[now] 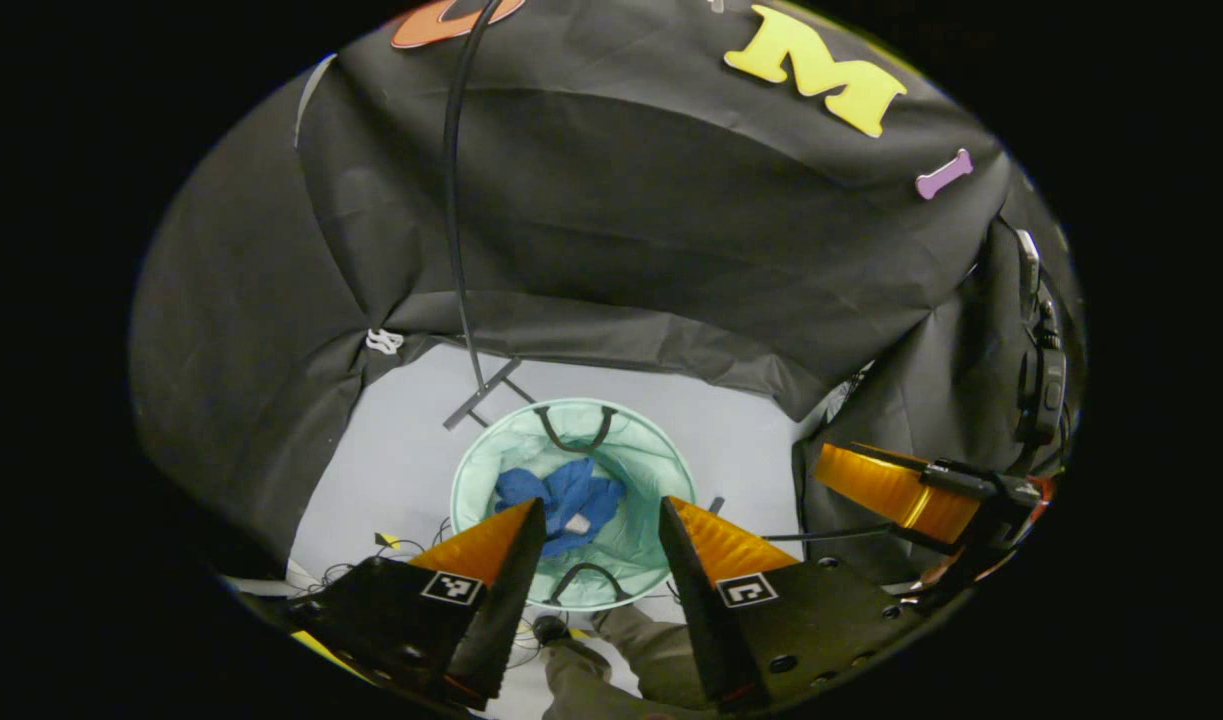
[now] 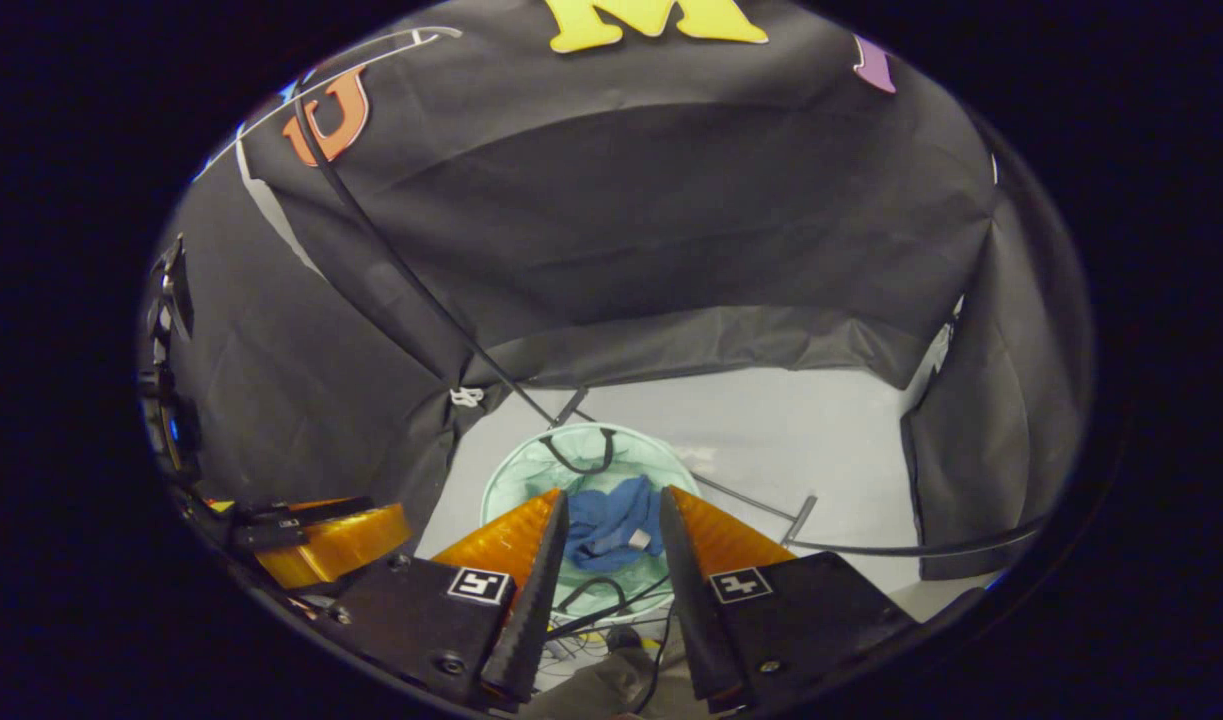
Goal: Grasp the clothes on the hanger with both hands and then place them into the laundry hamper below.
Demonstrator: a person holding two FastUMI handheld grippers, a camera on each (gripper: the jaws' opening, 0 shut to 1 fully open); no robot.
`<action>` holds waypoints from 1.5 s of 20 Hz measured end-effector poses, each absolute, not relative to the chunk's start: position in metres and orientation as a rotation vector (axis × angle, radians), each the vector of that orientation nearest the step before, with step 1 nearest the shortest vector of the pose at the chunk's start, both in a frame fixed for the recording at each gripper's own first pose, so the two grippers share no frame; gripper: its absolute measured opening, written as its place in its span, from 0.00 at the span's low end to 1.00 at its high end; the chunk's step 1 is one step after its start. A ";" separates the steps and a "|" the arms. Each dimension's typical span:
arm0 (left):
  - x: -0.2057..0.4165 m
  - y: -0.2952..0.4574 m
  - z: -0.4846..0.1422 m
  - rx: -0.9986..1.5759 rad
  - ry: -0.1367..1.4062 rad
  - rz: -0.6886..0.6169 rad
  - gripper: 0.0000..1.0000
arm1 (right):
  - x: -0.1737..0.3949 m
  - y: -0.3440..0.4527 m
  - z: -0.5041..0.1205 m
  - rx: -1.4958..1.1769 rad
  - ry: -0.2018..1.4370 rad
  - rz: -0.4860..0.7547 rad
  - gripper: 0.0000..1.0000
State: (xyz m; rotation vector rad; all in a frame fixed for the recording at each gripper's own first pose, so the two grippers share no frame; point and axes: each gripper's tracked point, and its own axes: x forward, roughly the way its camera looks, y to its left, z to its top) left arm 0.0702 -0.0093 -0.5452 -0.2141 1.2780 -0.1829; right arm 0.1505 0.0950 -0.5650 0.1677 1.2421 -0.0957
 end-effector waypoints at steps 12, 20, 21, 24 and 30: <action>0.087 0.051 -0.412 -0.070 0.947 -0.106 1.00 | 0.130 0.095 -0.389 0.062 0.809 -0.151 0.94; 0.111 0.046 -0.237 -0.076 0.521 -0.162 0.97 | 0.080 0.080 -0.209 0.018 0.463 -0.219 0.94; 0.112 0.041 -0.215 -0.074 0.477 -0.181 0.98 | 0.076 0.077 -0.193 0.013 0.423 -0.224 0.94; 0.092 0.033 -0.160 -0.059 0.351 -0.229 1.00 | 0.067 0.068 -0.146 0.004 0.321 -0.211 0.94; 0.069 0.023 -0.054 -0.020 0.143 -0.218 1.00 | 0.036 0.035 -0.071 -0.036 0.204 -0.201 0.94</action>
